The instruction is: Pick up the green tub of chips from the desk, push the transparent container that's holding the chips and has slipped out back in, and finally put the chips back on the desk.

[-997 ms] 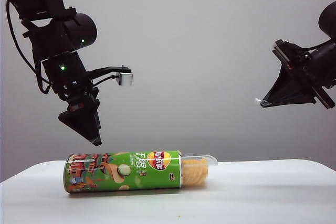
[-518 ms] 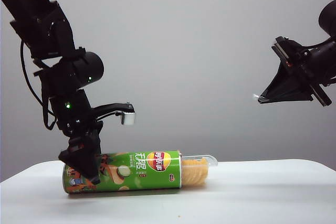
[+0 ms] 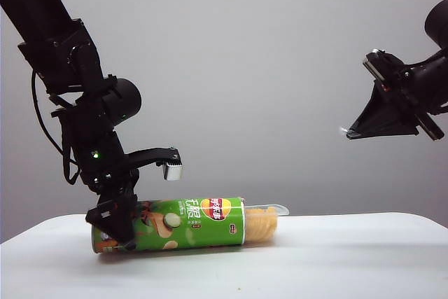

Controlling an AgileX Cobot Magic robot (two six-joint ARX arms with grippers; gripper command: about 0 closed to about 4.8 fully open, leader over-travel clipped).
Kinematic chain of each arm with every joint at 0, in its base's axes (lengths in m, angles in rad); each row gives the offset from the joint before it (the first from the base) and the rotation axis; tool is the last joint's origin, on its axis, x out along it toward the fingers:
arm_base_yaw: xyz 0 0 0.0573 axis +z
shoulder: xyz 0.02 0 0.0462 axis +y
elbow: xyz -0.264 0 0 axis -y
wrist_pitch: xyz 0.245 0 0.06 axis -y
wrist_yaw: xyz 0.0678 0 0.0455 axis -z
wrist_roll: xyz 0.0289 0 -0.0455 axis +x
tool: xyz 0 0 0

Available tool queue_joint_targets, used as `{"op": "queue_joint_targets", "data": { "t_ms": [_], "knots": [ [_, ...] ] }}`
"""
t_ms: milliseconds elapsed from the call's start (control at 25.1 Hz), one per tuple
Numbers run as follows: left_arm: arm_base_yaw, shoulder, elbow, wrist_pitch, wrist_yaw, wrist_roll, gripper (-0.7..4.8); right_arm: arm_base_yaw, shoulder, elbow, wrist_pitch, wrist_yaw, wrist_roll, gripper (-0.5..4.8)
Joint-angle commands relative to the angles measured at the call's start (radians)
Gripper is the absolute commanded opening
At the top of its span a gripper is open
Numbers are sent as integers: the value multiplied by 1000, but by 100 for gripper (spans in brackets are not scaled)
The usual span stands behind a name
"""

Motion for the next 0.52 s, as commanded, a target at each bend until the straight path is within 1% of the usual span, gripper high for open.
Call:
{"op": "queue_joint_targets", "data": {
  "t_ms": [40, 120, 199, 239, 279, 319, 359, 399, 439, 478, 518],
  "knots": [
    [-1, -10, 3, 20, 5, 1, 295, -7, 0, 3, 25, 24, -29, -4],
    [-1, -14, 3, 23, 5, 0, 295, -23, 16, 3, 45, 29, -27, -4],
    [-1, -27, 3, 21, 13, 0, 295, -47, 56, 11, 61, 2, -1, 1],
    [-1, -34, 3, 16, 19, 0, 295, -59, 73, 16, 61, -31, 2, 2],
    [-1, -39, 3, 18, 22, 0, 295, -74, 100, 27, 61, -90, 14, 7],
    [-1, -55, 3, 14, 45, 1, 295, -102, 149, 51, 69, -228, 50, 27],
    [-1, -65, 3, 12, 60, 0, 295, -120, 185, 71, 79, -323, 84, 46],
    [-1, -82, 3, 4, 80, 1, 295, -139, 240, 104, 91, -450, 145, 85],
    [-3, -92, 3, 0, 91, 0, 295, -151, 275, 128, 90, -500, 182, 102],
    [-11, -106, 3, -9, 92, 3, 295, -161, 316, 155, 91, -576, 213, 117],
    [-13, -114, 3, -12, 92, 6, 295, -161, 330, 165, 90, -616, 217, 117]
  ]
}}
